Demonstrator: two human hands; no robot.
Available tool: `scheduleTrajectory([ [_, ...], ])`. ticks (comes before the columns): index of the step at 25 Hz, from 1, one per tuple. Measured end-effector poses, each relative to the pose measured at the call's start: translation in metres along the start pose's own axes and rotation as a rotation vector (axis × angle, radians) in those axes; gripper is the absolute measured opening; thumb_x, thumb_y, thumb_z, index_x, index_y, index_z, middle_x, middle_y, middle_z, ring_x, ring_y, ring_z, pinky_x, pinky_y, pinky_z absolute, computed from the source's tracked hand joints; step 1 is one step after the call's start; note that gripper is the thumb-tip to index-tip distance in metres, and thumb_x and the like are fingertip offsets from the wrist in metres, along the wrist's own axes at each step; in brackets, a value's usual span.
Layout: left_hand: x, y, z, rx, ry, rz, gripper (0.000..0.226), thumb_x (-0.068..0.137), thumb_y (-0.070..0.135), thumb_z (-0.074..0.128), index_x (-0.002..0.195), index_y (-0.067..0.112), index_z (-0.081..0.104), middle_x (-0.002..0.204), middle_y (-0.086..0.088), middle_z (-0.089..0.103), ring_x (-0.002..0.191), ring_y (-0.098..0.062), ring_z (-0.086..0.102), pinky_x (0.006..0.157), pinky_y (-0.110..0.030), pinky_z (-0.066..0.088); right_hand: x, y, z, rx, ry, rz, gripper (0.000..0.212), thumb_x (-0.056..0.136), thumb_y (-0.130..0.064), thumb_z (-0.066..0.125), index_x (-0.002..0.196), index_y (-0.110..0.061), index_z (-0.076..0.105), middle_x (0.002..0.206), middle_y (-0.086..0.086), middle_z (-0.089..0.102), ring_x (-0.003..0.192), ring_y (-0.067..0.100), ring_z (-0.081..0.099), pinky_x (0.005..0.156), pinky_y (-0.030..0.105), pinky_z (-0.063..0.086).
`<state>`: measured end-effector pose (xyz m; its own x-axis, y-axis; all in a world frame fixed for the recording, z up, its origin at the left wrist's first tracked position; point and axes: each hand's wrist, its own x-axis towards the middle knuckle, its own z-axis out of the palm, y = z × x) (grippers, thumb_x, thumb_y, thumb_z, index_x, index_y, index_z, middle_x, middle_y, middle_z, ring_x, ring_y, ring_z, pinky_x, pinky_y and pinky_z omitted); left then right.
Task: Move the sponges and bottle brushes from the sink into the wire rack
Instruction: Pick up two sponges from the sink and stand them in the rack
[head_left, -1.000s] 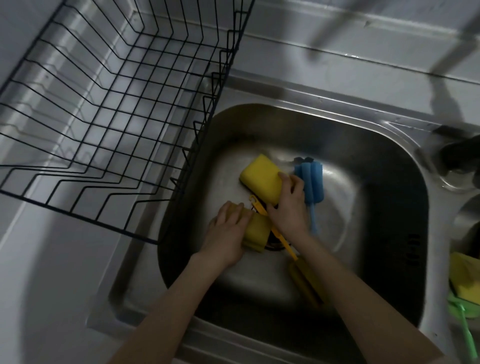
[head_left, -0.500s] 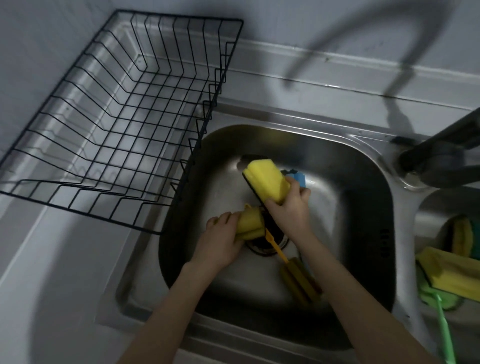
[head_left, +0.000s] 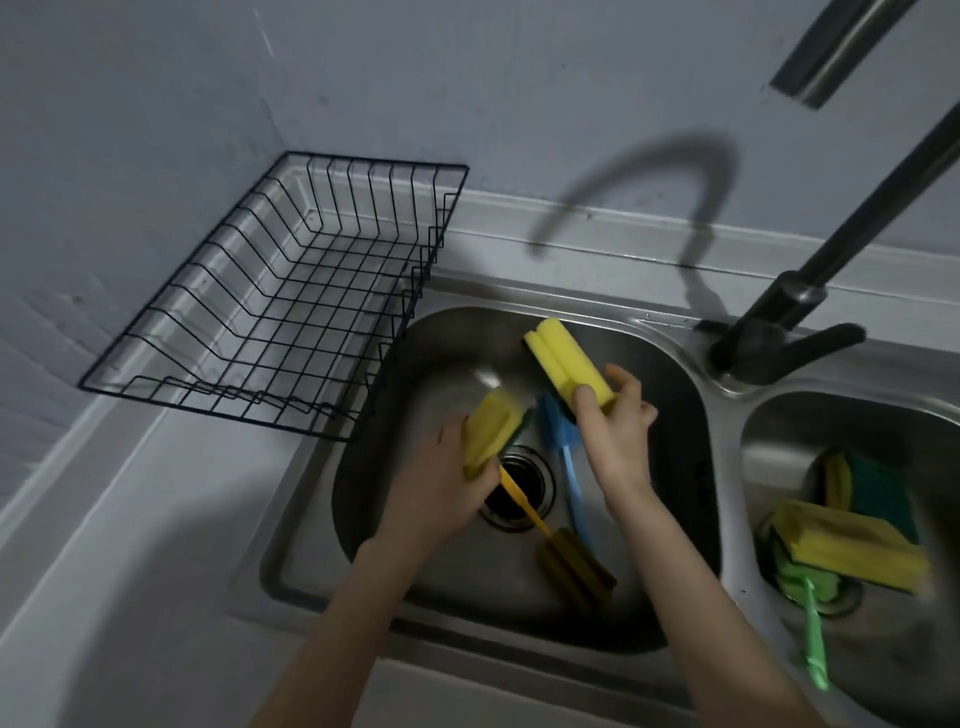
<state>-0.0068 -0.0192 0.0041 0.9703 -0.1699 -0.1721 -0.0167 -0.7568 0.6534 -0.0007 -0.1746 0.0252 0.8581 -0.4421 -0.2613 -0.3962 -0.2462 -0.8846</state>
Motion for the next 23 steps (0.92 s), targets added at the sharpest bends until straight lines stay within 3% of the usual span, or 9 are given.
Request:
scheduleTrajectory([
  [3, -0.013, 0.008, -0.011, -0.089, 0.034, -0.002, 0.043, 0.082, 0.035, 0.055, 0.12, 0.021, 0.041, 0.104, -0.006, 0.058, 0.089, -0.021, 0.056, 0.071, -0.033, 0.042, -0.014, -0.006, -0.008, 0.037, 0.009, -0.036, 0.054, 0.087, -0.026, 0.049, 0.137, -0.017, 0.03, 0.135, 0.015, 0.031, 0.097, 0.016, 0.038, 0.091, 0.03, 0.035],
  [6, -0.025, 0.013, -0.02, -0.097, 0.084, 0.058, 0.048, 0.083, 0.034, 0.053, 0.126, 0.023, 0.036, 0.11, -0.005, 0.057, 0.095, -0.021, 0.055, 0.08, -0.039, 0.047, -0.025, -0.012, -0.011, 0.062, 0.022, -0.063, 0.057, 0.086, -0.03, 0.051, 0.137, -0.019, 0.029, 0.137, 0.016, 0.037, 0.107, 0.018, 0.041, 0.099, 0.035, 0.036],
  [9, -0.035, 0.019, -0.03, -0.12, 0.173, 0.091, 0.051, 0.084, 0.033, 0.054, 0.13, 0.02, 0.034, 0.117, -0.005, 0.054, 0.095, -0.013, 0.048, 0.08, -0.032, 0.04, -0.034, -0.015, -0.016, 0.114, 0.047, -0.093, 0.06, 0.086, -0.031, 0.053, 0.138, -0.019, 0.027, 0.138, 0.015, 0.039, 0.119, 0.025, 0.044, 0.095, 0.033, 0.036],
  [13, -0.048, 0.026, -0.043, -0.132, 0.307, 0.117, 0.053, 0.085, 0.032, 0.053, 0.131, 0.017, 0.033, 0.122, -0.007, 0.052, 0.105, -0.023, 0.051, 0.079, -0.029, 0.036, -0.045, -0.021, -0.026, 0.158, 0.039, -0.145, 0.06, 0.088, -0.025, 0.052, 0.14, -0.014, 0.025, 0.144, 0.014, 0.034, 0.109, 0.014, 0.038, 0.09, 0.026, 0.031],
  [16, -0.056, 0.028, -0.051, -0.167, 0.412, 0.118, 0.052, 0.085, 0.031, 0.054, 0.131, 0.016, 0.033, 0.123, -0.007, 0.052, 0.101, -0.02, 0.05, 0.078, -0.028, 0.034, -0.054, -0.024, -0.032, 0.181, 0.016, -0.186, 0.059, 0.089, -0.022, 0.05, 0.141, -0.015, 0.023, 0.146, 0.012, 0.031, 0.111, 0.012, 0.036, 0.09, 0.025, 0.03],
  [19, -0.062, 0.028, -0.057, -0.177, 0.415, 0.111, 0.052, 0.086, 0.032, 0.053, 0.131, 0.017, 0.032, 0.121, -0.008, 0.052, 0.093, -0.014, 0.043, 0.077, -0.028, 0.034, -0.059, -0.026, -0.034, 0.2, -0.039, -0.214, 0.059, 0.089, -0.022, 0.048, 0.142, -0.019, 0.021, 0.147, 0.011, 0.032, 0.129, 0.021, 0.037, 0.099, 0.03, 0.032],
  [23, -0.071, 0.025, -0.067, -0.188, 0.418, 0.087, 0.048, 0.086, 0.032, 0.052, 0.127, 0.014, 0.036, 0.105, -0.004, 0.052, 0.086, -0.013, 0.044, 0.072, -0.024, 0.033, -0.066, -0.037, -0.027, 0.207, -0.097, -0.238, 0.059, 0.089, -0.026, 0.048, 0.142, -0.022, 0.022, 0.146, 0.011, 0.033, 0.131, 0.024, 0.036, 0.109, 0.038, 0.031],
])
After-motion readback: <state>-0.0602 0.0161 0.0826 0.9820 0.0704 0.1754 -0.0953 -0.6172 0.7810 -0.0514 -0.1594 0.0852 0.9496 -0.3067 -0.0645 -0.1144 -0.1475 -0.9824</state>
